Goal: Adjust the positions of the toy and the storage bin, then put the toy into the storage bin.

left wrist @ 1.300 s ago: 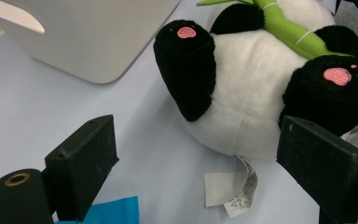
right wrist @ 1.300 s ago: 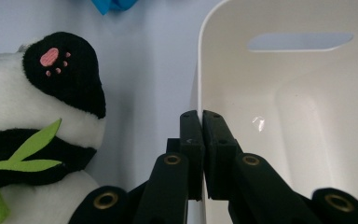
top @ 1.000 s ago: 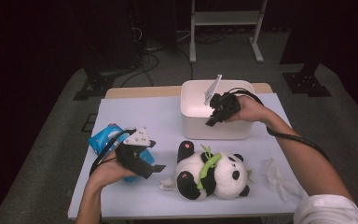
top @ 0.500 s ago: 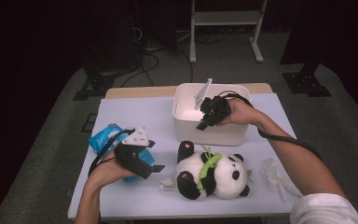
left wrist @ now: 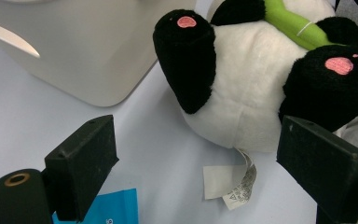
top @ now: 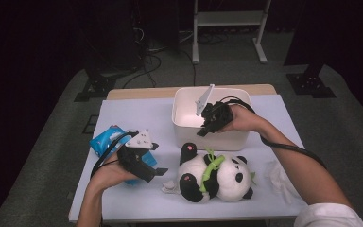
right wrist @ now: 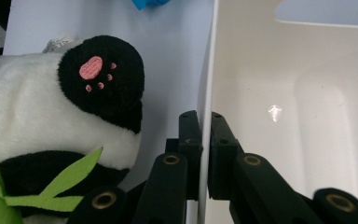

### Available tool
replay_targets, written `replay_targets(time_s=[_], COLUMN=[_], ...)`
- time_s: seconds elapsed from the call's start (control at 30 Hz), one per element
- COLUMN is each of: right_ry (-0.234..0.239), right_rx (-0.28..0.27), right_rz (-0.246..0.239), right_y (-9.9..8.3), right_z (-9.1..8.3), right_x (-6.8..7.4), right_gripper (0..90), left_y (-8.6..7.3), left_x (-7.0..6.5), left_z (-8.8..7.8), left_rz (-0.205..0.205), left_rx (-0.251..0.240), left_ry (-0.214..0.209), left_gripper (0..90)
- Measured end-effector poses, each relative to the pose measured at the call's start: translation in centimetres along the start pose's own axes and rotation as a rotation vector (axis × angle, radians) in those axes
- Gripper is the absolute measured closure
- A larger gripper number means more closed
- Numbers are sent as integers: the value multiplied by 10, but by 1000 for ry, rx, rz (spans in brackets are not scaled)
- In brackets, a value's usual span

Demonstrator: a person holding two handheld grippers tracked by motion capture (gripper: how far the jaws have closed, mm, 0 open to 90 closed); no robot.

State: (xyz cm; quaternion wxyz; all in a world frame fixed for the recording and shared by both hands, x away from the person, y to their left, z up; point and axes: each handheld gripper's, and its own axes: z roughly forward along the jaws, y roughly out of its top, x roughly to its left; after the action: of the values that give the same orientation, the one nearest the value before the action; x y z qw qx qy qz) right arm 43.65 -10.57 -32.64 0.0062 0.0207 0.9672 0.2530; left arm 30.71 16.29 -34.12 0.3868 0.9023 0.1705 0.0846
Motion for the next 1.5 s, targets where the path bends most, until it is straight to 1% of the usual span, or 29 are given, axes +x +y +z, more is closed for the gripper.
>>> replay_targets(time_s=[0.07,0.1,0.13,0.17,0.23,0.3,0.33,0.37,0.43,0.47,0.5,0.57,0.6,0.63,0.67,0.73,0.83,0.9,0.97,1.0,1.13,1.3,1.33,1.4,1.5], right_ry=[7,-9,-9,-19,-42,-57,-64,-63,-77,-77,-76,-80,-80,-80,-87,-86,-79,-67,-66,-59,-39,-14,-15,-5,-3], right_rx=[-13,-33,-33,-65,-86,-97,-109,-119,-128,-128,-156,-163,-163,-169,-179,-182,-199,-207,-203,-201,-196,-168,-161,-155,-152], right_rz=[24,31,31,54,80,87,98,100,101,101,107,104,104,109,101,95,84,85,82,83,66,62,57,56,61], right_y=[-2,-4,-4,-10,-16,-21,-24,-25,-29,-29,-33,-35,-35,-37,-39,-40,-42,-44,-45,-46,-46,-44,-44,-45,-47], right_z=[-3,-7,-7,-16,-25,-32,-37,-40,-47,-47,-53,-57,-57,-60,-64,-66,-71,-71,-68,-67,-61,-53,-52,-51,-50], right_x=[0,0,0,1,3,7,10,12,19,19,26,33,33,37,46,49,62,65,68,70,75,79,80,80,82], right_gripper=[798,755,755,695,674,626,616,598,551,551,511,477,477,469,460,455,439,432,428,427,425,406,403,402,399], left_y=[0,0,0,0,0,0,0,0,1,1,2,1,1,1,0,-1,-3,-4,-6,-6,-8,-8,-8,-7,-7], left_x=[0,0,0,1,1,0,-1,-2,-2,-3,-3,-2,-2,-1,0,1,3,4,5,6,7,7,7,6,6], left_z=[0,1,1,1,2,3,3,4,4,4,4,4,4,5,5,5,4,3,2,1,-2,-2,-2,-3,-3], left_rz=[1,1,1,6,2,-2,4,6,14,10,13,12,12,5,2,-4,-10,-13,-21,-22,-31,-28,-27,-24,-22], left_rx=[-3,-3,-3,2,-1,-7,-2,2,-1,-14,-11,-15,-15,-17,-19,-21,-20,-11,-10,-10,-17,-14,-13,-14,-19], left_ry=[0,0,0,1,2,4,4,8,11,10,13,14,14,15,19,19,30,37,42,46,51,50,50,53,51], left_gripper=[109,108,108,108,108,108,108,108,106,106,104,104,102,102,101,101,99,97,97,97,97,97,97,97,97])
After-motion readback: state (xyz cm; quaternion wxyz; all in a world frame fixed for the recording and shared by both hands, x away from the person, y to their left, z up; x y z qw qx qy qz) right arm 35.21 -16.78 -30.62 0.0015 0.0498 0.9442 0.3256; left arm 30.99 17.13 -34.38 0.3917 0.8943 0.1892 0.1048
